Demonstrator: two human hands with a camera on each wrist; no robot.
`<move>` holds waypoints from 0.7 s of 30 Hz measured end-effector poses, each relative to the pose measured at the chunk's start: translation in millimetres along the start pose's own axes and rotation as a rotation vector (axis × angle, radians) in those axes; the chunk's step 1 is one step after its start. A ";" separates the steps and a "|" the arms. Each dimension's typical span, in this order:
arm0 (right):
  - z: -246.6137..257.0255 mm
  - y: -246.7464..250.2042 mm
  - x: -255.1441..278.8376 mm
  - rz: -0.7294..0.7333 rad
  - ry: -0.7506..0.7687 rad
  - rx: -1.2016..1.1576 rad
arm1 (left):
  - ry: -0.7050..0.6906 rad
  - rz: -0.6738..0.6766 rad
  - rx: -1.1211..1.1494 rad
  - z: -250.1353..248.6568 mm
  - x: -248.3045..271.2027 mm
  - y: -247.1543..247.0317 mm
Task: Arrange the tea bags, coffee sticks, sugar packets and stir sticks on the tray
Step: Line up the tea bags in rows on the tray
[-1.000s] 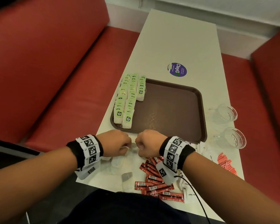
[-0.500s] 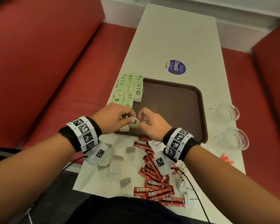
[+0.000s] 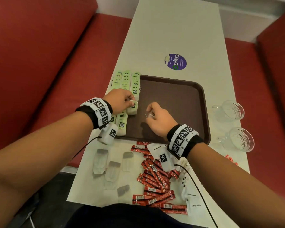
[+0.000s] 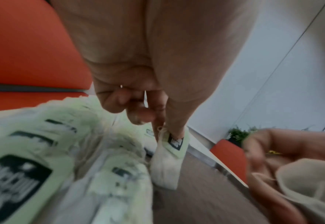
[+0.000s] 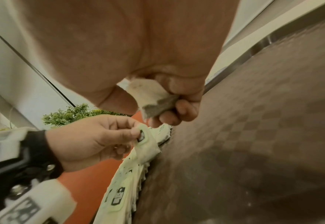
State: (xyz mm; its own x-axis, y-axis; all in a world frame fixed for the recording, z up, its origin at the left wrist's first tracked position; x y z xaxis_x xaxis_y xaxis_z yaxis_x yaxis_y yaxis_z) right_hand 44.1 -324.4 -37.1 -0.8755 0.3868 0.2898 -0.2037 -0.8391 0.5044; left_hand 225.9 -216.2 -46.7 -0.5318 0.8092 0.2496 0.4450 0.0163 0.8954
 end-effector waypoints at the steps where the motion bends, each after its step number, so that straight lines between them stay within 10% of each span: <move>1: -1.5 1.1 -0.4 0.008 -0.003 0.001 | 0.023 0.007 -0.007 2.7 -9.7 -1.6; 21: -18.8 8.3 -7.6 -0.126 0.041 0.037 | 0.112 0.058 -0.409 -18.1 -69.6 3.1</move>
State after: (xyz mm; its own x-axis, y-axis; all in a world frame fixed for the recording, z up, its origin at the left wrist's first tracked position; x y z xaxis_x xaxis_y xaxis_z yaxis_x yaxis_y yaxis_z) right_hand 40.8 -341.6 -50.4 -0.8611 0.4720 0.1892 -0.2978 -0.7697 0.5647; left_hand 251.3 -283.1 -54.6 -0.5995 0.7327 0.3221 0.1658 -0.2800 0.9456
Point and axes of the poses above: each hand's wrist, its own x-axis away from the middle knuckle, its own y-axis out of the back of the hand, z = x × y, the point moved 1 cm from there along -x, towards the middle knuckle, and after that the axes turned 11 degrees about -x, right-handed, at the moved point
